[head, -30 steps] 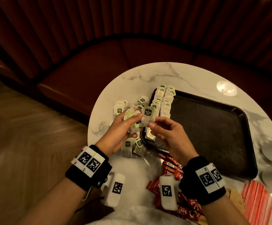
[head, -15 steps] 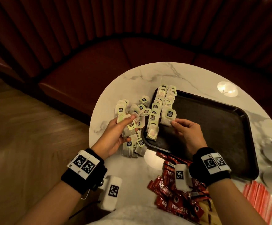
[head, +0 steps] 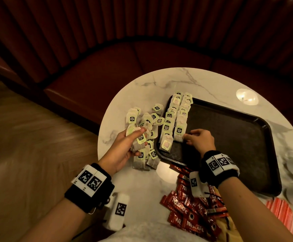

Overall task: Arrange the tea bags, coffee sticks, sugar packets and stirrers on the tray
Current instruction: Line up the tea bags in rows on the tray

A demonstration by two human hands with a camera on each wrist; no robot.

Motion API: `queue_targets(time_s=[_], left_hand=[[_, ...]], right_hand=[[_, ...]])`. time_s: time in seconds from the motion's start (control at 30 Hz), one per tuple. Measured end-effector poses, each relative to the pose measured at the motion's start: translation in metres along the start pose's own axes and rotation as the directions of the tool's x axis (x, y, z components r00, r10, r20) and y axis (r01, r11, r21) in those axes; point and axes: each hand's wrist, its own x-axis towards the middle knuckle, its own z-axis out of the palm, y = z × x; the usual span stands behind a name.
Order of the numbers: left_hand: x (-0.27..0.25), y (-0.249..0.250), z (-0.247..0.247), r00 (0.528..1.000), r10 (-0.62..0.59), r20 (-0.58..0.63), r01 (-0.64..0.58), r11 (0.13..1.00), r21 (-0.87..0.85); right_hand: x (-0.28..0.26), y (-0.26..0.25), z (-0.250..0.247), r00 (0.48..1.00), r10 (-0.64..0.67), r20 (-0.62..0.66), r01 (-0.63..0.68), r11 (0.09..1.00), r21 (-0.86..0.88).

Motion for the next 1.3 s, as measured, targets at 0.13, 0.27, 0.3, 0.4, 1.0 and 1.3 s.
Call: queue_targets(time_s=[0.13,0.27,0.3,0.4,1.0,1.3], left_hand=[[-0.001,-0.001,0.001,1.0,-0.008,0.006,0.008,1.0,-0.003],[-0.002,-0.001,0.002,1.0,-0.014,0.011,0.014,1.0,0.009],[-0.002,-0.001,0.002,1.0,-0.014,0.009,0.014,1.0,0.012],[-0.002,-0.002,0.001,1.0,-0.017,0.006,0.017,1.0,0.01],[-0.003,-0.004,0.001,1.0,-0.026,-0.008,0.026,0.999,0.048],[-0.002,-0.003,0.001,0.999,-0.034,-0.027,0.035,0.998,0.054]], right_hand=[[0.005,-0.004,0.006,0.992,0.025,0.125,-0.039,0.993,0.112],[0.008,-0.004,0.011,0.99,0.015,0.143,-0.027,0.996,0.087],[0.009,-0.003,0.011,0.989,0.025,0.145,-0.039,0.994,0.1],[0.01,-0.002,0.008,0.991,0.034,0.129,-0.045,0.996,0.082],[-0.015,-0.025,0.009,0.975,-0.131,0.178,0.18,0.937,-0.298],[-0.007,-0.033,0.001,0.974,-0.1,0.201,0.164,0.927,-0.337]])
